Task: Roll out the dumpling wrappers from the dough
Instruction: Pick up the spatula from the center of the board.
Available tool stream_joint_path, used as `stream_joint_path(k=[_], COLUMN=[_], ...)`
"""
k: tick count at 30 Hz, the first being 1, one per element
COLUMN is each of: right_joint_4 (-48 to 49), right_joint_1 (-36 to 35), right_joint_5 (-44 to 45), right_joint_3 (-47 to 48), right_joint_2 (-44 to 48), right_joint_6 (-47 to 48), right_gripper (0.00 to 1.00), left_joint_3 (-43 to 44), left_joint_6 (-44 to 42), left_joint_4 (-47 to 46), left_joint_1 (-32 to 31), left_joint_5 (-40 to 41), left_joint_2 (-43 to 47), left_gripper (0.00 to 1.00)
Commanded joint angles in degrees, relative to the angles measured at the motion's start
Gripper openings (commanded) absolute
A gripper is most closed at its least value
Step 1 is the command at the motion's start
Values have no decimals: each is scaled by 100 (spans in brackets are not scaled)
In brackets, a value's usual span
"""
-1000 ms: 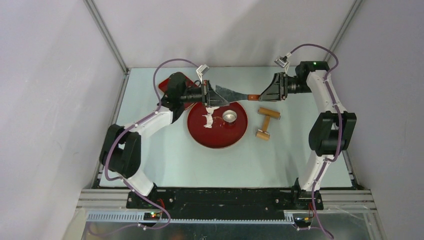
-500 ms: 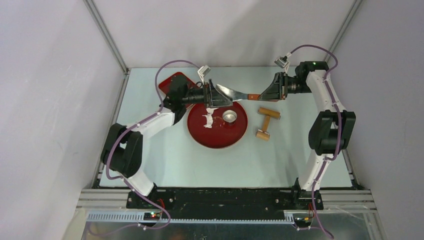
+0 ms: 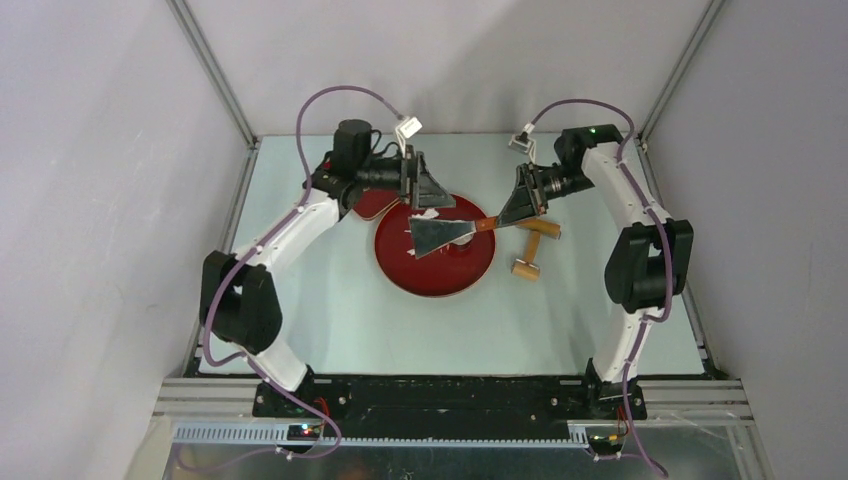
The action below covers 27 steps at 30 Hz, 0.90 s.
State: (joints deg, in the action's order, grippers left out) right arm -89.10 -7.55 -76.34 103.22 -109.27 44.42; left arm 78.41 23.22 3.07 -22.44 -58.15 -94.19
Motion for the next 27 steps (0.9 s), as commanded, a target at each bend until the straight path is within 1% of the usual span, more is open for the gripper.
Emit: stream_joint_path(k=[1,2,5,7,9,10,11,12,13,14,15,17,19,20,21,22,23,24,25,26,27], right_joint_4=[-259,-258,-257,-264,-258,-257,-262,-259,-260,-262,-264,-264,-259,-262,-264,-259,-258,-257,-257,-259,-258], right_joint_1=[-52,-62,-91,-122,-150,-157,-158,-163,-165,-163,-161,-155,-144,-138,-123,-106,-53,-14,93,165,315], right_joint_5=[383,506,704,856,975,1021,1047,1058,1072,1075,1068,1059,1053,1052,1051,1033,967,899,679,535,223], right_joint_3=[290,358,462,511,537,534,533,522,514,502,509,533,593,620,708,752,847,905,984,1017,1076], right_joint_2=[-69,-81,-63,-21,37,62,72,73,68,62,48,20,-17,-29,-60,-73,-98,-113,-132,-135,-144], right_joint_6=[-305,-336,-369,-368,-327,-316,-314,-303,-303,-296,-288,-284,-296,-304,-347,-373,-446,-488,-562,-591,-634], right_gripper=[0,0,0,0,0,0,0,0,0,0,0,0,0,2,9,26,34,51,60,82,90], left_joint_3=[216,253,308,308,301,304,321,331,343,351,361,368,366,362,380,391,415,431,469,523,555], left_joint_6=[-1694,-1946,-2678,-3005,-3114,-3127,-3139,-3139,-3146,-3143,-3134,-3108,-3103,-3087,-3069,-3025,-2995,-2939,-2921,-2870,-2833], left_joint_4=[1766,2037,2628,2943,3061,3097,3119,3124,3127,3129,3125,3127,3128,3124,3126,3128,3122,3126,3124,3127,3122], left_joint_1=[-231,-306,-556,-687,-735,-740,-743,-744,-749,-751,-753,-753,-755,-754,-756,-754,-754,-758,-756,-754,-754], left_joint_5=[10,40,141,273,326,312,286,278,241,220,175,105,-18,-55,-157,-203,-308,-353,-416,-438,-486], left_joint_2=[-177,-229,-343,-392,-420,-427,-443,-447,-456,-467,-481,-502,-503,-503,-515,-511,-507,-476,-463,-428,-408], left_gripper=[91,88,86,82,75,67,57,52,40,33,18,3,0,0,0,0,0,0,0,0,0])
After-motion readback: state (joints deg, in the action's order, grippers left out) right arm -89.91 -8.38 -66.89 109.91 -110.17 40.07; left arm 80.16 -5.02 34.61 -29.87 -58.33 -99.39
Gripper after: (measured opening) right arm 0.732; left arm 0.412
